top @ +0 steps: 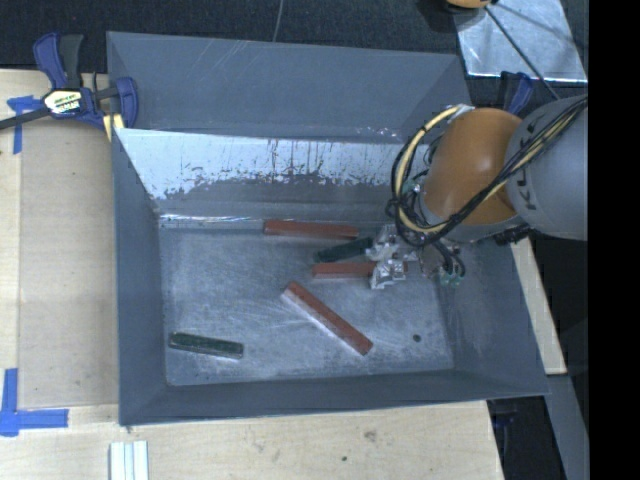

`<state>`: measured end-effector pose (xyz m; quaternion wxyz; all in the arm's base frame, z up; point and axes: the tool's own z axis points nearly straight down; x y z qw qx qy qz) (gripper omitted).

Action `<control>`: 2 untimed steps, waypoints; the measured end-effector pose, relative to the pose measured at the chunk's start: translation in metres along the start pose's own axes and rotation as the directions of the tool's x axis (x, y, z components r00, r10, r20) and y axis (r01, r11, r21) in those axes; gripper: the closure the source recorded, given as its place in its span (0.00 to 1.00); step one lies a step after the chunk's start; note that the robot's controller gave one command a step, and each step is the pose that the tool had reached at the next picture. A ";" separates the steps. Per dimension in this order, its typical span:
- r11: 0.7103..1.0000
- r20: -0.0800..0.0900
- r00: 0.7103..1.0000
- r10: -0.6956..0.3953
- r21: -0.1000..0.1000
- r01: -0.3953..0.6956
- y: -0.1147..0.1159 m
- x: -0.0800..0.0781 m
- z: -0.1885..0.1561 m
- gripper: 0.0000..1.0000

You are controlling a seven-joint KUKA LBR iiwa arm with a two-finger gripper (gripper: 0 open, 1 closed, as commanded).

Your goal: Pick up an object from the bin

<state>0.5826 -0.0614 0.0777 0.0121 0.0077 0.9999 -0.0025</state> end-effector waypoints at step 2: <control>1.000 -0.012 1.000 -0.009 -0.004 0.009 0.020 -0.013 -0.176 1.00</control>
Offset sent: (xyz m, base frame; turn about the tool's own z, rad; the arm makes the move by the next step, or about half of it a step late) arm 0.0063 0.0215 0.1713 -0.0076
